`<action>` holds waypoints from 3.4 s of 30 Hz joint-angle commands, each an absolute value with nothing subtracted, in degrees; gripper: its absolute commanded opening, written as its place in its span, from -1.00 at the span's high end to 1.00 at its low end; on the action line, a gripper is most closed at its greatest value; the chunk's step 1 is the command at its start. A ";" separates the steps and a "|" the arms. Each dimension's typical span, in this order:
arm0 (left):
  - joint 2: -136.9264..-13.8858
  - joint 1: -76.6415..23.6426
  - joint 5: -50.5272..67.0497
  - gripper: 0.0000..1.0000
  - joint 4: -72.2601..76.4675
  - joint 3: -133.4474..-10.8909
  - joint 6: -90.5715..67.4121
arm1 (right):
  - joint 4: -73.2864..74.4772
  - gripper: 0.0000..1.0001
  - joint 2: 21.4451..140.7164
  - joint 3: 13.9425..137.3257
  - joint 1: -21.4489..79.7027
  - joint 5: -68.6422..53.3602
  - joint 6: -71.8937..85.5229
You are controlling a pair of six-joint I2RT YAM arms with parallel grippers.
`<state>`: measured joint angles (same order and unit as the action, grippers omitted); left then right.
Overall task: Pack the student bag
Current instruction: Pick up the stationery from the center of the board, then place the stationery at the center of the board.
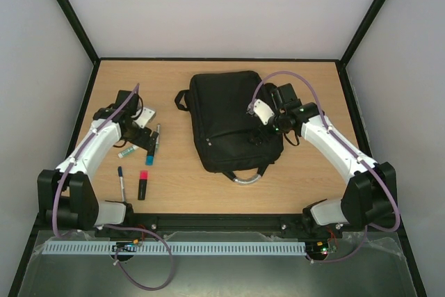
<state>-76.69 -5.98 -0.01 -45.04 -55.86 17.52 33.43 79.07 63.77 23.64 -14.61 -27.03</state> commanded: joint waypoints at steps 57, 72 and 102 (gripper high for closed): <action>-71.52 22.25 -0.18 -0.45 -41.99 -33.20 33.49 | 34.96 -0.88 80.35 61.64 23.12 -15.80 -25.51; -82.65 22.24 4.82 0.48 -40.85 -38.62 33.96 | 33.77 -0.86 82.48 64.29 23.12 -16.35 -24.24; -69.96 -7.25 26.09 0.74 -54.28 -50.43 36.53 | 33.43 -0.82 81.30 65.31 22.96 -7.46 -25.24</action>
<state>-68.34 1.41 21.50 -57.78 -48.71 42.85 31.99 82.11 63.20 23.24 -10.59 -24.64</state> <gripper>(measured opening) 0.140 0.909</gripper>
